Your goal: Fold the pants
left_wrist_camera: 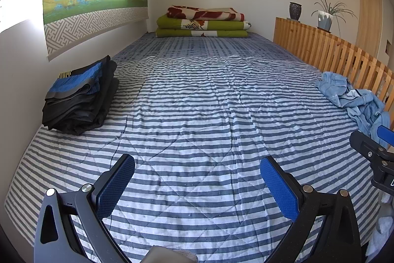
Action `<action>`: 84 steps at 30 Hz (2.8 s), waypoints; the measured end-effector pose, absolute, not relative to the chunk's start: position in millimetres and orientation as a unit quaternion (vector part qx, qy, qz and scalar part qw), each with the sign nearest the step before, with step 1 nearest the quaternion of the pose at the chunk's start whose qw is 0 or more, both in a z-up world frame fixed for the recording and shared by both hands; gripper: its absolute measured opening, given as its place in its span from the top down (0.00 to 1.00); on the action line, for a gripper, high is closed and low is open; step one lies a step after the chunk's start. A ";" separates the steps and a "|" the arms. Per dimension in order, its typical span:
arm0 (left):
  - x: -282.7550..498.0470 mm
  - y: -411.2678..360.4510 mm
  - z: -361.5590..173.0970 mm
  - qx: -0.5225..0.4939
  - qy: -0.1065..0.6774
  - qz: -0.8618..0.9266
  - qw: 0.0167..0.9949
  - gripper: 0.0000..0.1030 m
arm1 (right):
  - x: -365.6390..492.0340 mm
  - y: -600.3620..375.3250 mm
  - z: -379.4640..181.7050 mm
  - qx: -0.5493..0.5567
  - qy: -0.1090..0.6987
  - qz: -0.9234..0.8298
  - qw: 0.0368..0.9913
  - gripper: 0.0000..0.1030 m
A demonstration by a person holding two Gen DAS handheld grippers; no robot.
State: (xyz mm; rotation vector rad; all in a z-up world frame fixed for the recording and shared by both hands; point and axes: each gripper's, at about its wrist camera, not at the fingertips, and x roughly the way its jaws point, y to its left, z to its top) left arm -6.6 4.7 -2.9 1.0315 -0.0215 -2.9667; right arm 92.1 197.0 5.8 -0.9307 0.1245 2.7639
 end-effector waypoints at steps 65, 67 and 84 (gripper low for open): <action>3.0 12.6 -4.3 0.332 -0.010 -0.943 -0.001 0.00 | 90.6 194.8 2.1 -0.324 0.044 0.939 0.107 0.01; 3.4 13.1 -4.4 0.333 -0.011 -0.943 -0.001 0.00 | 90.9 194.9 2.0 -0.324 0.044 0.939 0.107 0.01; -3.9 35.9 -20.0 0.353 -0.025 -0.935 -0.019 0.00 | 83.6 219.8 -12.1 -0.341 0.052 0.929 0.134 0.01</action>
